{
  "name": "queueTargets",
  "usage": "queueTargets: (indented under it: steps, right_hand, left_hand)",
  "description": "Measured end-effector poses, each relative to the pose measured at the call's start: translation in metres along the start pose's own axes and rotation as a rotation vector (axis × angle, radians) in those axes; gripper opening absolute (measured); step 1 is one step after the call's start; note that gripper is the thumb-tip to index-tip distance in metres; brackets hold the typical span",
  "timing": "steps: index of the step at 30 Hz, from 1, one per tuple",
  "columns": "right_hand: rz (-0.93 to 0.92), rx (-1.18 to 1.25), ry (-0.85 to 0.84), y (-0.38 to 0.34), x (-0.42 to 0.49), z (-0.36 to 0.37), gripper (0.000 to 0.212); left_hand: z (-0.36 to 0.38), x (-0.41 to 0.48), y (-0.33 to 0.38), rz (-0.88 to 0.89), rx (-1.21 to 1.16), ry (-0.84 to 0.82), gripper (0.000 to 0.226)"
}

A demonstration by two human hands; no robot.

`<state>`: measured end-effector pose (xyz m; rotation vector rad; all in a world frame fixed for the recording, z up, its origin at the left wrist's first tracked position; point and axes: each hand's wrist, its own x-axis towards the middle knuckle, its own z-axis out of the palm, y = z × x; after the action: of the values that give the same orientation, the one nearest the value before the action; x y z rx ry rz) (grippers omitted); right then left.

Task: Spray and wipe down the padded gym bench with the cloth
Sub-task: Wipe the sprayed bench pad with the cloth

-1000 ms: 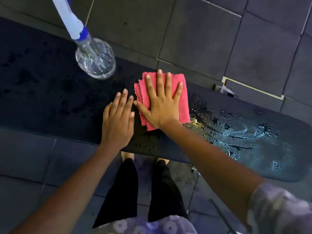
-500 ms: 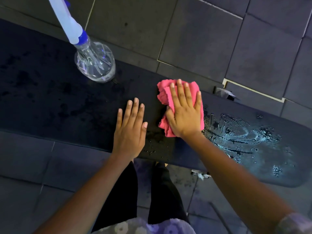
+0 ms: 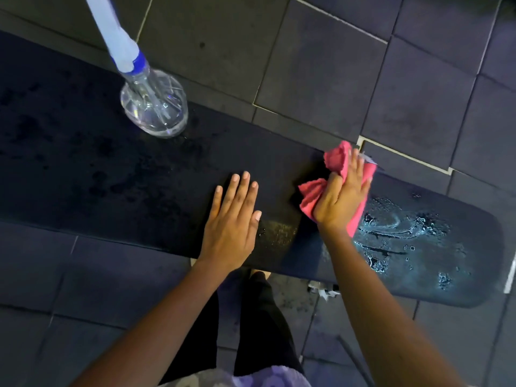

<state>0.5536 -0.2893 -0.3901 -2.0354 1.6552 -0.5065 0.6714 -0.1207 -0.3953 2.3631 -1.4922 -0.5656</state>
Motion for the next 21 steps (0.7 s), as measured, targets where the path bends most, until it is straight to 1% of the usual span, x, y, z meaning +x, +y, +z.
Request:
queueTargets:
  steps: [1, 2, 3, 5, 6, 7, 10, 13, 18, 21]
  right_hand:
    - [-0.095, 0.04, -0.021, -0.006, 0.001, 0.003, 0.063]
    - [-0.19, 0.021, -0.083, -0.012, 0.002, 0.007, 0.061]
    - [-0.274, -0.073, -0.179, -0.018, 0.002, 0.011, 0.061]
    - [-0.399, -0.384, -0.354, -0.022, -0.001, 0.02, 0.063]
    - [-0.431, -0.486, -0.398, -0.02, -0.003, 0.024, 0.064]
    - [-0.447, -0.532, -0.411, -0.016, -0.003, 0.025, 0.064]
    - [-0.466, -0.543, -0.398, -0.005, 0.0, 0.021, 0.064]
    - [-0.454, -0.547, -0.399, 0.007, 0.003, 0.015, 0.066]
    - [-0.364, -0.546, -0.401, 0.037, 0.006, -0.009, 0.07]
    - [-0.279, -0.537, -0.386, 0.066, 0.011, -0.033, 0.071]
  left_hand:
    - [0.001, 0.0, 0.001, 0.005, -0.003, 0.001, 0.053]
    - [0.002, 0.001, 0.002, 0.012, -0.001, 0.003, 0.053]
    - [0.004, 0.002, 0.003, 0.016, 0.004, 0.004, 0.052]
    - [0.006, 0.003, 0.005, 0.016, 0.02, -0.002, 0.052]
    - [0.007, 0.004, 0.005, 0.014, 0.03, -0.006, 0.053]
    - [0.008, 0.005, 0.006, 0.012, 0.045, -0.007, 0.053]
    - [0.01, 0.009, 0.009, 0.027, 0.106, -0.004, 0.053]
    - [0.012, 0.017, 0.016, 0.069, 0.12, -0.004, 0.053]
    - [0.017, 0.029, 0.039, 0.132, 0.096, -0.005, 0.053]
    - [0.022, 0.033, 0.057, 0.159, 0.084, -0.021, 0.052]
